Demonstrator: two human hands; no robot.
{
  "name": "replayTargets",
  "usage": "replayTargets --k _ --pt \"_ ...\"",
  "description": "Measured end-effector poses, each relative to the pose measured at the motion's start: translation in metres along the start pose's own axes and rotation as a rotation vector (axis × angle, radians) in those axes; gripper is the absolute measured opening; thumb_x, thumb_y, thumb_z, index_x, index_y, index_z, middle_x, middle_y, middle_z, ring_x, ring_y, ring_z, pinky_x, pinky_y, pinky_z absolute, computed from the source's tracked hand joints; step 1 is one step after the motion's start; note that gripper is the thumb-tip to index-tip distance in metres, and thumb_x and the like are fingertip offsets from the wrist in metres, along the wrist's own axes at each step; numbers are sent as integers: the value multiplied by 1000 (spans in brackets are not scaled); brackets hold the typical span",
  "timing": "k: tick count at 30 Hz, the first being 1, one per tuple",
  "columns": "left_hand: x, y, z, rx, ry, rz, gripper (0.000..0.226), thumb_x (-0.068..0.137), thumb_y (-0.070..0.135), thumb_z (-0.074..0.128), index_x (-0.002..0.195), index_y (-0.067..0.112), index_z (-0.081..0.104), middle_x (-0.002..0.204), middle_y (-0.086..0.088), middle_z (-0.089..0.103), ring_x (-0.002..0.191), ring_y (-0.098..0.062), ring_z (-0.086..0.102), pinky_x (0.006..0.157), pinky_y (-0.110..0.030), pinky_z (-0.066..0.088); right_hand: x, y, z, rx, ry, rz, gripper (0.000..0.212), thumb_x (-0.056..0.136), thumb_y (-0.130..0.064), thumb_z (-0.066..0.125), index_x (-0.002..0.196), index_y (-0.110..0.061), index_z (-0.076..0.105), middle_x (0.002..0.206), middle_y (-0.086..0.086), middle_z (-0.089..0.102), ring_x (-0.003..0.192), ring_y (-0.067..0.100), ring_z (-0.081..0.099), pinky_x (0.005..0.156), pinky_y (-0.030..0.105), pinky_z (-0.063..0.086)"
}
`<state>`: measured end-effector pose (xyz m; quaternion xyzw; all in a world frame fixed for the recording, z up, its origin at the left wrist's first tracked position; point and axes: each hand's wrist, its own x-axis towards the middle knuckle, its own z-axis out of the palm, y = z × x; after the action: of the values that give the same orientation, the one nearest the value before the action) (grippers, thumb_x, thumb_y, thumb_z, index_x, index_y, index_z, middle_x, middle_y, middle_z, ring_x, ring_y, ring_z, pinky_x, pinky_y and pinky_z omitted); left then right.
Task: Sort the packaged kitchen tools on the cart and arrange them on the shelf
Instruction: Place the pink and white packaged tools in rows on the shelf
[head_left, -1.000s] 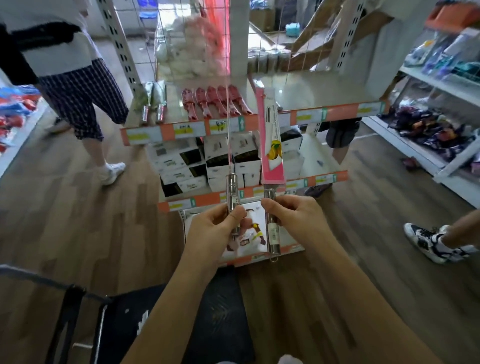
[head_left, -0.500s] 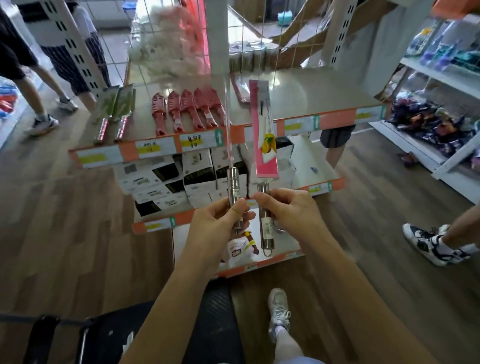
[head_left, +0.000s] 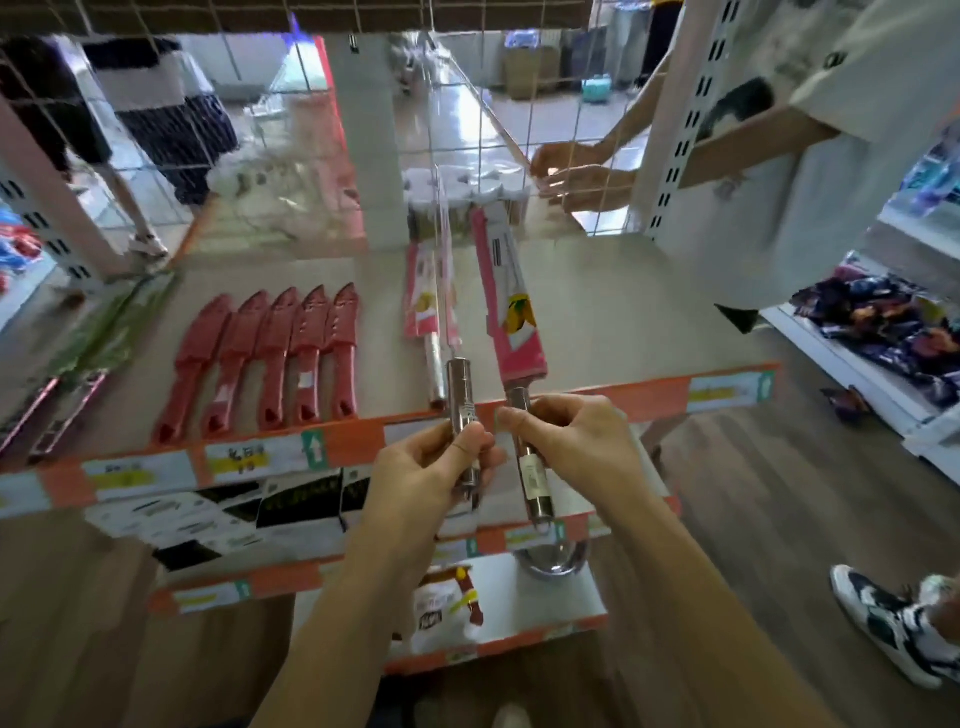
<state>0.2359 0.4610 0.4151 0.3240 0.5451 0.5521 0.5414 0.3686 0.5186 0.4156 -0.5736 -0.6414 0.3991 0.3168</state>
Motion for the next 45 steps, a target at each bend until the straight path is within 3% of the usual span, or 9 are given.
replayTargets --k 4,13,21,26,31,36,38,41,45 --pt "22 4 15 -43 52 -36 13 83 22 58 84 12 66 68 5 73 69 -6 70 70 -21 57 33 4 -12 -27 -46 35 37 76 -45 69 61 -11 67 55 2 60 52 8 50 56 25 41" --pt "38 6 8 -139 149 -63 24 65 29 61 78 10 67 67 1 73 66 -9 70 63 -17 57 80 -6 -12 -256 -113 -28 39 78 -40 67 71 -2 73 72 17 70 53 13 50 48 22 35" --pt "44 9 2 -171 150 -37 28 62 29 62 81 9 66 67 2 72 68 -10 70 64 -18 57 93 2 -3 -293 -55 -91 41 77 -31 70 65 8 66 56 12 55 47 15 44 42 22 34" --pt "48 11 5 -196 142 -37 26 63 26 63 80 8 66 65 1 71 66 -11 70 62 -18 57 98 -1 -6 -413 -14 -134 37 77 -30 70 67 5 65 68 19 65 56 23 58 52 34 50" --pt "52 12 4 -203 138 -35 27 62 26 64 83 9 67 67 1 72 66 -11 70 60 -17 56 100 -13 -7 -684 63 -140 30 83 -20 58 59 -5 48 62 5 42 66 26 46 59 28 31" --pt "56 10 2 -190 150 -34 30 62 28 64 85 9 67 69 0 72 69 -11 71 64 -18 57 107 -14 0 -676 -12 -99 36 82 -20 59 51 -12 42 57 1 41 59 22 47 43 22 28" --pt "58 10 1 -185 156 -35 30 62 28 64 84 9 68 69 0 72 69 -10 71 64 -18 57 112 -14 3 -616 -64 -64 31 82 -24 62 57 -7 55 62 5 51 60 22 53 48 26 41" --pt "59 10 1 -176 168 -37 25 66 26 63 83 9 67 68 1 72 67 -9 70 62 -17 57 114 -15 4 -631 -79 -48 36 83 -23 62 52 -12 45 64 5 50 57 16 48 49 26 36" --pt "59 11 1 -185 182 -45 12 77 18 62 81 7 66 65 1 71 63 -8 69 60 -16 56 116 -26 9 -748 -56 -23 11 86 -11 57 80 -10 49 100 14 62 91 29 59 68 29 39"
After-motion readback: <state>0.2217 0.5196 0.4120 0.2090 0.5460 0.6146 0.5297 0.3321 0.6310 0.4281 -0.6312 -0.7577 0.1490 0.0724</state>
